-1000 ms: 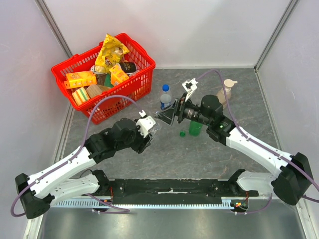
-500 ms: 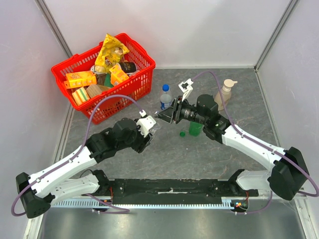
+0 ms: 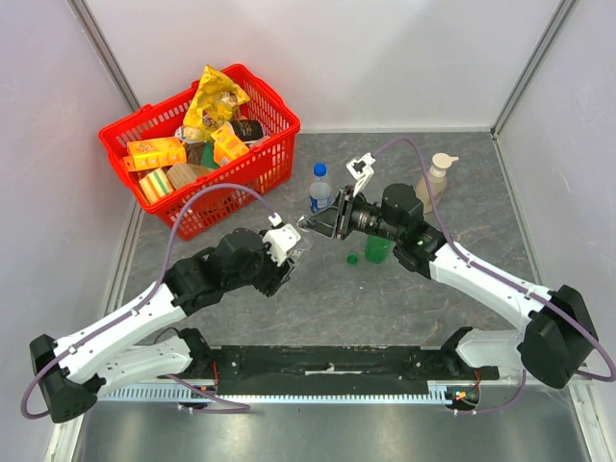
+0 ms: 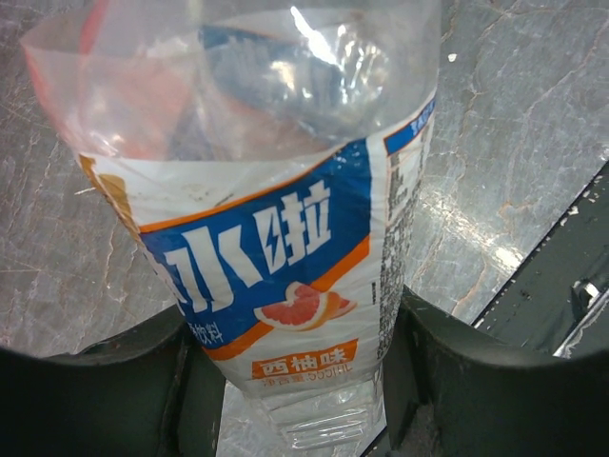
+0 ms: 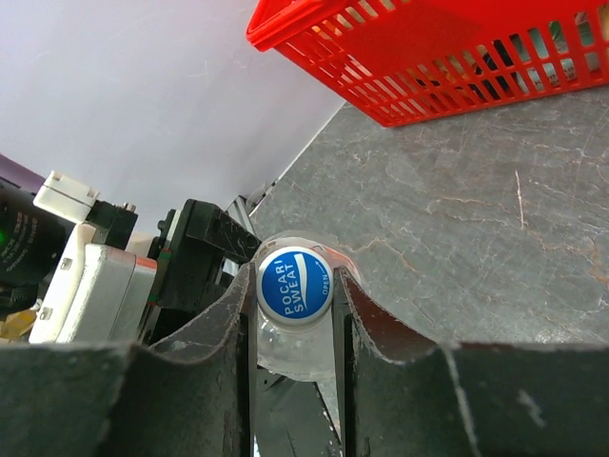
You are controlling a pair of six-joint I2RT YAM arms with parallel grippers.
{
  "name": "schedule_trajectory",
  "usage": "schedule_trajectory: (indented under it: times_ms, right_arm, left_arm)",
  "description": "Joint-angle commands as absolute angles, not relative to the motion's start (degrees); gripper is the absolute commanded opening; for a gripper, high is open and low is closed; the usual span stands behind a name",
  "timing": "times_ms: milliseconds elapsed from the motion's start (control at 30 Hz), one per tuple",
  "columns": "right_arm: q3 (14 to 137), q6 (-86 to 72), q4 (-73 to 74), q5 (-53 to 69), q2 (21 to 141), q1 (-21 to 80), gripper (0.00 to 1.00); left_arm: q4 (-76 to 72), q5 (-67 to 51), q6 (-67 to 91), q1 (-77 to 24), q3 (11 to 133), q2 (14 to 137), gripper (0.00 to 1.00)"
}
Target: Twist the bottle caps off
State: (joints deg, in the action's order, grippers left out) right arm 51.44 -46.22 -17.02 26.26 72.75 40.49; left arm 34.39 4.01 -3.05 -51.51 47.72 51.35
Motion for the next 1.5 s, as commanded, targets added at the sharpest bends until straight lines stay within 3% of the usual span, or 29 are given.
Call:
schedule_trajectory:
  times_ms: [0,367,800,1100,1467]
  right_arm:
    - [50.45,-44.48,-23.28,30.32,69.7,40.69,0.0]
    - [46.76,-44.03,-37.68,39.8,65.04,40.61,0.0]
    - [45.0,-46.41,-49.31,48.25,60.91,40.61,0.0]
    - [44.82,-45.7,-49.66,48.52,58.36,40.69,0.0]
    - [45.53,-39.21,-39.13,45.18,56.61,40.61,0.0]
  left_arm:
    - [33.84,0.27,-3.43,-51.59,49.92,49.14,0.02]
    - [33.4,-24.67,-6.24,-51.59,50.89,45.44,0.02]
    - [34.1,-45.25,-5.8,-51.59,57.3,45.79,0.02]
    - [33.57,-54.31,-4.75,-51.59,57.57,46.67,0.02]
    - [34.1,-50.2,-4.75,-51.59,57.04,46.5,0.02]
